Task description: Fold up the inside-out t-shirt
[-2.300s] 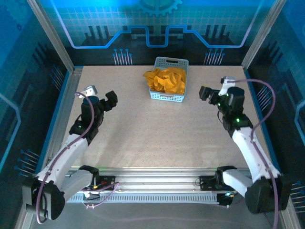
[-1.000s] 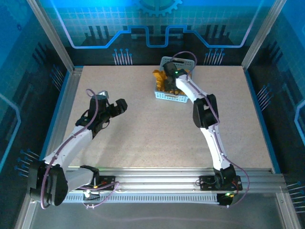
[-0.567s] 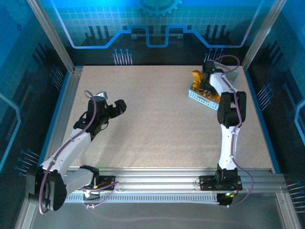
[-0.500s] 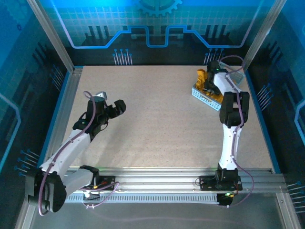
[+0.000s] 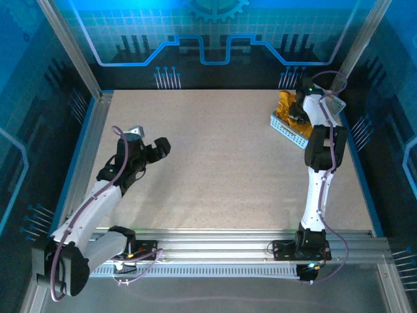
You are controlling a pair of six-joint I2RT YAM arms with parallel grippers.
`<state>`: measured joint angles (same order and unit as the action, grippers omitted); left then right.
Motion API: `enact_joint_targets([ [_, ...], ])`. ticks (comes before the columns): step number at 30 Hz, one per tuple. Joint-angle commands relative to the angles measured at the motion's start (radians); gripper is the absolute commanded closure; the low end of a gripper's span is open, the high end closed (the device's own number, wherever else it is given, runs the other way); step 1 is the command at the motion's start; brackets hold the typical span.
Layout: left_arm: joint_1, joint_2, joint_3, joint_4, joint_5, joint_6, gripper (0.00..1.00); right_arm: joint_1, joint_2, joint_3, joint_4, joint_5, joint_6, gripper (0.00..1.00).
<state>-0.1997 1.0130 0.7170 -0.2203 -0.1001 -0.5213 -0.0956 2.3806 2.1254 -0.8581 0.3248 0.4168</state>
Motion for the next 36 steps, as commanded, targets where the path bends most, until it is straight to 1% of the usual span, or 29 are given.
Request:
enact_joint_targets([
  [1,-0.006,-0.038,0.005,-0.037,-0.024,0.022,0.01,0.018,-0.087,0.030,-0.033,0.064,-0.025,0.96],
  [3,-0.005,-0.047,0.014,-0.048,-0.021,0.017,0.01,0.025,-0.140,0.034,-0.033,0.086,-0.035,1.00],
  [8,-0.006,-0.050,0.048,-0.075,-0.005,-0.001,0.01,0.052,-0.281,0.086,-0.029,0.118,-0.088,1.00],
  [12,-0.005,-0.065,0.074,-0.108,-0.004,-0.005,0.01,0.120,-0.378,0.144,-0.024,0.106,-0.171,1.00],
  [16,-0.004,-0.088,0.102,-0.152,-0.022,-0.005,0.01,0.250,-0.469,0.176,-0.020,0.090,-0.270,1.00],
  [22,-0.004,-0.123,0.131,-0.214,-0.049,-0.005,0.01,0.526,-0.585,0.166,-0.007,0.048,-0.386,1.00],
  [24,-0.004,-0.135,0.134,-0.233,-0.066,-0.008,0.01,0.607,-0.597,0.146,-0.016,0.050,-0.379,1.00],
  [26,-0.003,-0.145,0.133,-0.243,-0.074,-0.011,0.01,0.664,-0.600,0.111,-0.017,0.043,-0.360,1.00],
  [29,-0.001,-0.151,0.125,-0.248,-0.075,-0.018,0.01,0.729,-0.600,-0.004,0.009,0.027,-0.305,1.00],
  [30,-0.001,-0.149,0.121,-0.248,-0.070,-0.021,0.01,0.744,-0.595,-0.054,0.032,0.002,-0.282,1.00],
  [31,-0.001,-0.147,0.115,-0.244,-0.065,-0.023,0.01,0.753,-0.588,-0.087,0.040,-0.022,-0.269,0.98],
  [32,-0.001,-0.141,0.109,-0.240,-0.058,-0.026,0.01,0.761,-0.579,-0.130,0.053,-0.037,-0.247,0.83],
  [33,-0.001,-0.134,0.107,-0.242,-0.051,-0.029,0.01,0.768,-0.571,-0.176,0.074,-0.043,-0.230,0.74],
  [34,-0.001,-0.126,0.105,-0.244,-0.046,-0.031,0.01,0.772,-0.565,-0.216,0.089,-0.046,-0.218,0.68],
  [35,-0.001,-0.119,0.104,-0.248,-0.041,-0.035,0.01,0.771,-0.559,-0.255,0.104,-0.043,-0.204,0.58],
  [36,-0.001,-0.111,0.101,-0.248,-0.033,-0.037,0.01,0.770,-0.550,-0.281,0.100,-0.028,-0.187,0.46],
])
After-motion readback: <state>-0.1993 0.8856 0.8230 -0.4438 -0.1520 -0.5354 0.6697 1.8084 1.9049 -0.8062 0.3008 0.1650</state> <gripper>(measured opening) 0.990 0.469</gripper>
